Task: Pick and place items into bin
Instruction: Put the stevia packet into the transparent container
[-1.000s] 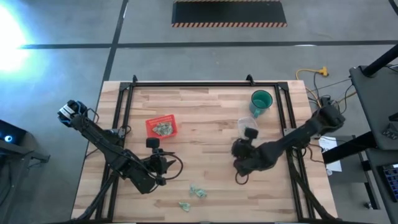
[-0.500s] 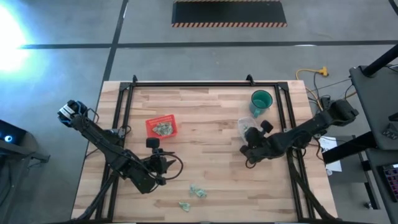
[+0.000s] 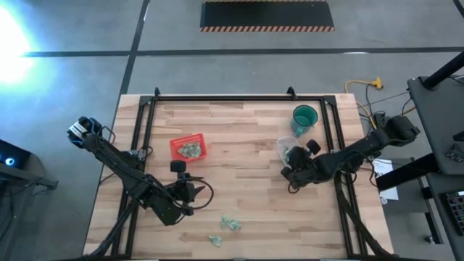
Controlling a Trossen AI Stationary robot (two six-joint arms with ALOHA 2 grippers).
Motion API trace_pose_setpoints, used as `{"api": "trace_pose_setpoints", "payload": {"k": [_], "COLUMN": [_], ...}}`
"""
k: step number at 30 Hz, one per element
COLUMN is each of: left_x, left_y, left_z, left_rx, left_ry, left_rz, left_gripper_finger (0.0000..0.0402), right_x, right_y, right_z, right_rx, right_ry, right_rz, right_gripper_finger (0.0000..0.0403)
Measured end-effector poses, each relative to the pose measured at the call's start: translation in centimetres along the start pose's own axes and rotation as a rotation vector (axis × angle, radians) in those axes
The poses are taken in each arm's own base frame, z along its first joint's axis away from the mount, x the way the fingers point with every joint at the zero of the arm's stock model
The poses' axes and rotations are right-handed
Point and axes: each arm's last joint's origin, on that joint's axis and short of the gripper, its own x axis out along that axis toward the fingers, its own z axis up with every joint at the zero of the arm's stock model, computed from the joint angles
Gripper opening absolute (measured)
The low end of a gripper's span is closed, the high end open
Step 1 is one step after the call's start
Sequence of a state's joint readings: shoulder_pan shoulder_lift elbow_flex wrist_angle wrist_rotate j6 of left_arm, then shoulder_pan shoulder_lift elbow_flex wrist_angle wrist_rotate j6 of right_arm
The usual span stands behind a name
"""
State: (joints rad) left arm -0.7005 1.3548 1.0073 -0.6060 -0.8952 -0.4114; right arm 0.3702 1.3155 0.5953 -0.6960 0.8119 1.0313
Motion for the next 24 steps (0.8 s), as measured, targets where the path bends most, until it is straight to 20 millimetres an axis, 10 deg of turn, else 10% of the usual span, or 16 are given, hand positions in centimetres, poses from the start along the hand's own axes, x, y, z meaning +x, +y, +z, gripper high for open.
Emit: {"api": "trace_pose_setpoints", "payload": {"k": [12, 24], "left_x": [0.7, 1.6], "left_y": [-0.8, -2.1], "left_z": [-0.4, -1.1], "left_rx": [0.027, 0.065], "left_ry": [0.026, 0.094], "left_rz": [-0.005, -0.073], "left_gripper_finger": [0.0130, 0.0130], "right_x": [-1.0, -4.0], "right_y": [1.5, 8.3], "right_z": [1.2, 3.4], "right_rx": [-0.113, -0.413], "right_ry": [-0.064, -0.407], "right_rz": [0.099, 0.800], "right_gripper_finger": [0.0167, 0.0168]}}
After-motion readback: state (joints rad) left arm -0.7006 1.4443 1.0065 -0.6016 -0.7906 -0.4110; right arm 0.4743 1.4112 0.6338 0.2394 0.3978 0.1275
